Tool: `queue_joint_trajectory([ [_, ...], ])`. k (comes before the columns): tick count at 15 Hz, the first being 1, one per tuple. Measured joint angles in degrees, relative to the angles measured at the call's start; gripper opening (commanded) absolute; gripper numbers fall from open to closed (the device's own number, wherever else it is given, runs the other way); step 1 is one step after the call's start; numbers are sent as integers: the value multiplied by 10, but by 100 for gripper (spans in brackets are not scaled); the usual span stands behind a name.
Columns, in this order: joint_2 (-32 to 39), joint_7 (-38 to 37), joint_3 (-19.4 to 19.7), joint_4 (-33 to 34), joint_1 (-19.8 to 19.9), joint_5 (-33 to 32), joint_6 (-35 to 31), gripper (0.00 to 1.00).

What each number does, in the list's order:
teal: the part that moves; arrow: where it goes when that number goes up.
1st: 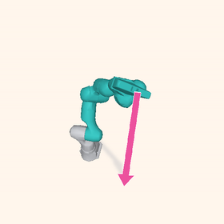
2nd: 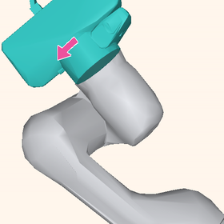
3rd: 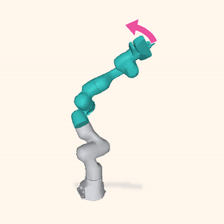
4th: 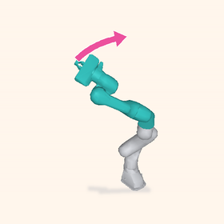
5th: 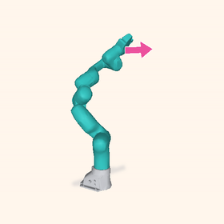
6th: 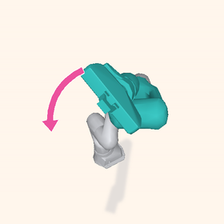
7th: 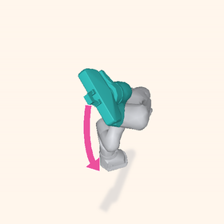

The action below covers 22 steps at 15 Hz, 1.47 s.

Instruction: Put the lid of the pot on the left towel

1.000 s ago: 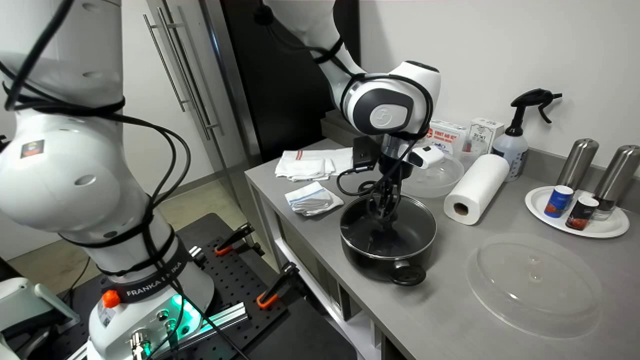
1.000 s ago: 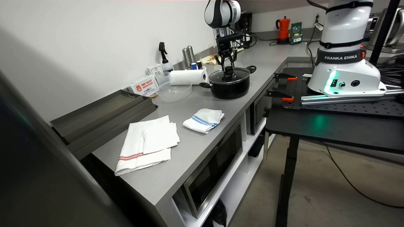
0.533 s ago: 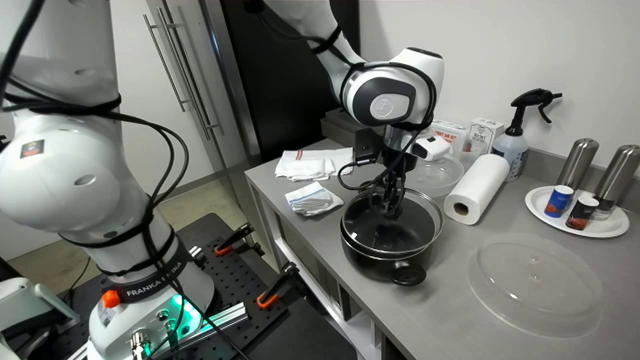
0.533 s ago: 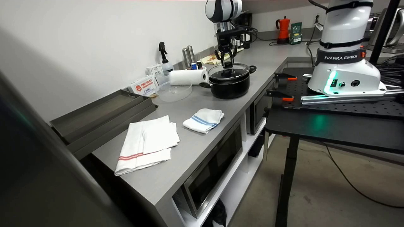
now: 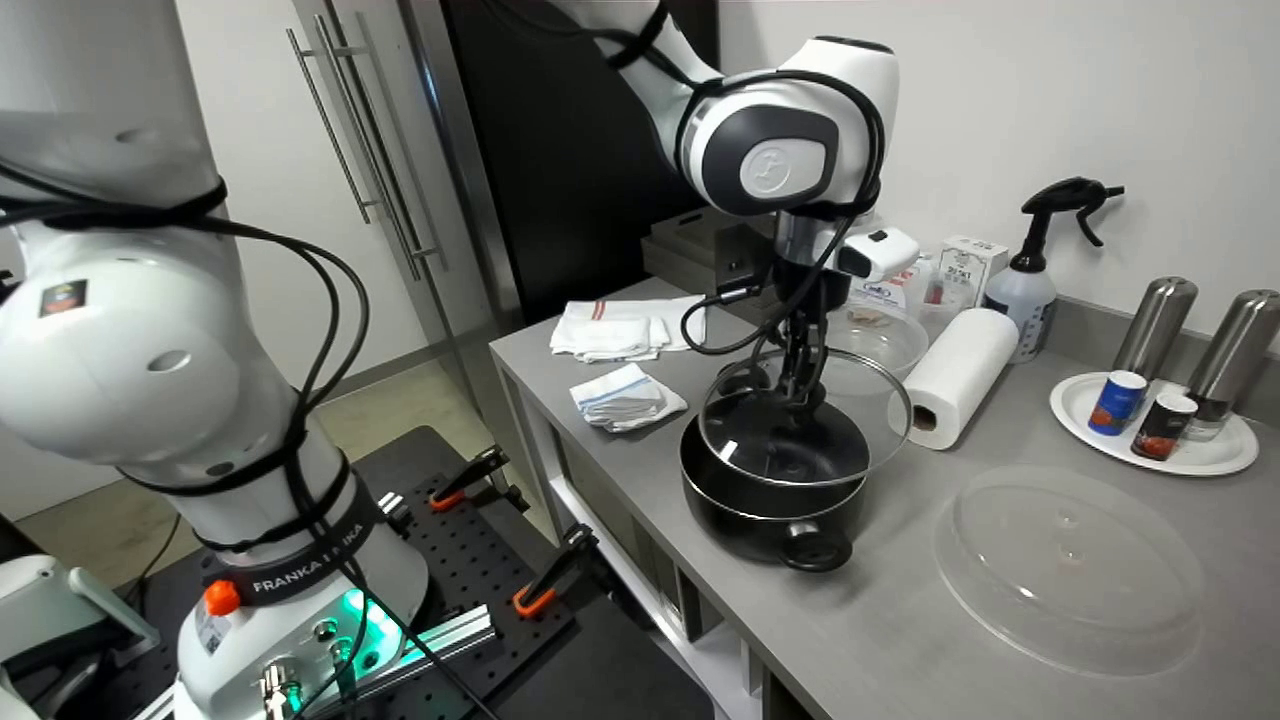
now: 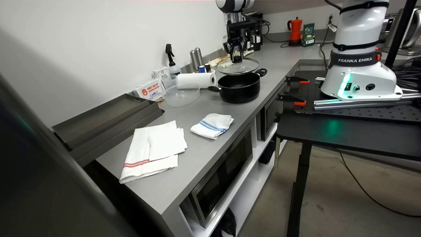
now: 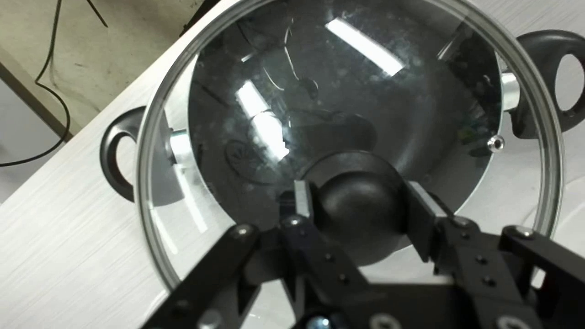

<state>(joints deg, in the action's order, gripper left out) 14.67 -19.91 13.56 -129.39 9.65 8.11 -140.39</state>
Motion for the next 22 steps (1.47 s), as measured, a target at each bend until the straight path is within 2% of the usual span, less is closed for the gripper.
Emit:
queue_joint_trajectory([
  [8, -24, 0, 2, 0, 1, -25, 3, 26],
  [16, -52, -10, -11, -8, -40, -129, 9, 26],
  [22, -80, -25, -39, -12, -68, -202, 42, 26],
])
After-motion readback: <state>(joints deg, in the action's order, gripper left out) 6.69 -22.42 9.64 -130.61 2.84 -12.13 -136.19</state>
